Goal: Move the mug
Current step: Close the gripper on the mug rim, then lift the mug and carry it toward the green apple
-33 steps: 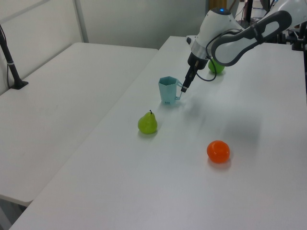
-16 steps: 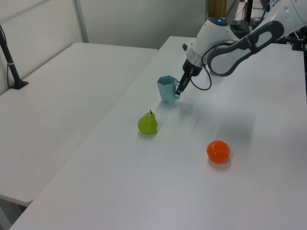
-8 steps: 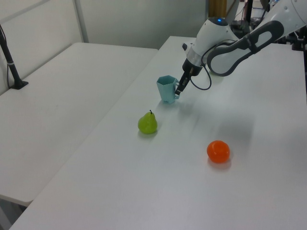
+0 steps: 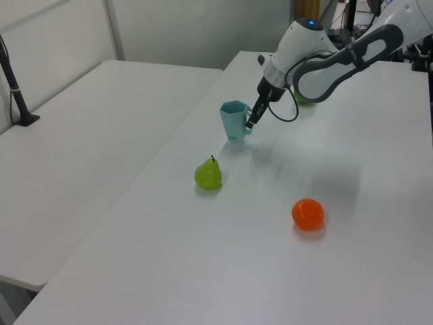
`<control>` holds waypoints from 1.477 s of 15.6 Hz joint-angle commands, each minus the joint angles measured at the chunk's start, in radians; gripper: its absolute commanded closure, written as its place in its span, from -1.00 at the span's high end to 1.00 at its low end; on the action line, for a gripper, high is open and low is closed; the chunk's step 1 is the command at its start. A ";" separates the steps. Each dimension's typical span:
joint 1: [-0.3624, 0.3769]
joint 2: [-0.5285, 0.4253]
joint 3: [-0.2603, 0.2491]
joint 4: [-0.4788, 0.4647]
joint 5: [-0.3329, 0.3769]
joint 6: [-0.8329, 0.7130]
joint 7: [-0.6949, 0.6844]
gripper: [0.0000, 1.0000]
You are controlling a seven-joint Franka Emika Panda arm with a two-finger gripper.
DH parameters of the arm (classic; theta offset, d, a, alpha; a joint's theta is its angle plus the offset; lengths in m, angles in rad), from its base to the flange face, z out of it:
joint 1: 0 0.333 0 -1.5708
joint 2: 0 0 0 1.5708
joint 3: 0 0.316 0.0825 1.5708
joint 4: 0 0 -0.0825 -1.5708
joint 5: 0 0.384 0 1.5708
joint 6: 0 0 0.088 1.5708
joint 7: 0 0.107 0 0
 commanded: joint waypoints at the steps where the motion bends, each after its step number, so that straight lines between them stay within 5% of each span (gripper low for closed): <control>1: 0.003 -0.091 -0.001 -0.082 0.009 -0.002 0.003 -1.00; 9: -0.002 -0.382 -0.001 -0.276 0.009 -0.207 -0.010 -1.00; 14: -0.034 -0.597 -0.003 -0.493 0.017 -0.212 -0.119 -1.00; 23: -0.094 -0.709 -0.018 -0.711 0.018 -0.198 -0.217 -1.00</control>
